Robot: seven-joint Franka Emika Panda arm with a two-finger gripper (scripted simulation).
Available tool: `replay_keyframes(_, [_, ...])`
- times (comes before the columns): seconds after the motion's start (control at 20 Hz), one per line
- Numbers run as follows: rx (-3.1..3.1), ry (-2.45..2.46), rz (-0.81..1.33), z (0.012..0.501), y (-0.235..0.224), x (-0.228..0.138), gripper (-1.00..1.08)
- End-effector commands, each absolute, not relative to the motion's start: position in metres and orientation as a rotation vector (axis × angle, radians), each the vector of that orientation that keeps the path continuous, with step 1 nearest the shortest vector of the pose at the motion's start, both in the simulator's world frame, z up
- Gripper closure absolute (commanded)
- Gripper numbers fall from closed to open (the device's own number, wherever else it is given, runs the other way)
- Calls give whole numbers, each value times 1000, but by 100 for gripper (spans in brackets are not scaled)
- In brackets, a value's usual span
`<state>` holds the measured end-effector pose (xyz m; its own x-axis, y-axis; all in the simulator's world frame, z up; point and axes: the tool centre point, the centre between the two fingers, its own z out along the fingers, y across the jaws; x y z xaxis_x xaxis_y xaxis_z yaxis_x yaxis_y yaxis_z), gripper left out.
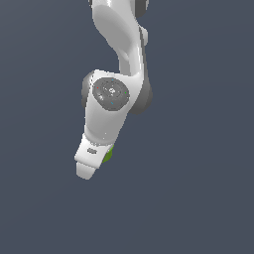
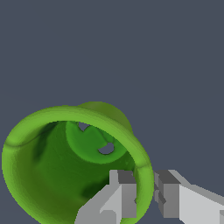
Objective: Pick up the object and move it to a goal position.
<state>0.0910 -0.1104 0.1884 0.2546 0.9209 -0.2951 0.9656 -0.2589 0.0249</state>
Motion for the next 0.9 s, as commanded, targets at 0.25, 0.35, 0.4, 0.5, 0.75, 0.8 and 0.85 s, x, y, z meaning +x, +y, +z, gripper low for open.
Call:
replay_keyframes(0.25, [2320, 1774, -325, 241, -175, 74, 108])
replay_keyframes(0.35, [2320, 1774, -325, 253, -190, 71, 108])
replay_keyframes(0.4, [2320, 1774, -325, 258, -196, 69, 108])
replay_keyframes(0.5, [2320, 1774, -325, 266, -207, 67, 108])
replay_keyframes(0.75, [2320, 1774, -325, 277, -221, 65, 108])
replay_keyframes(0.8, [2320, 1774, -325, 278, -222, 65, 108])
replay_keyframes(0.85, [2320, 1774, -325, 278, -222, 65, 108])
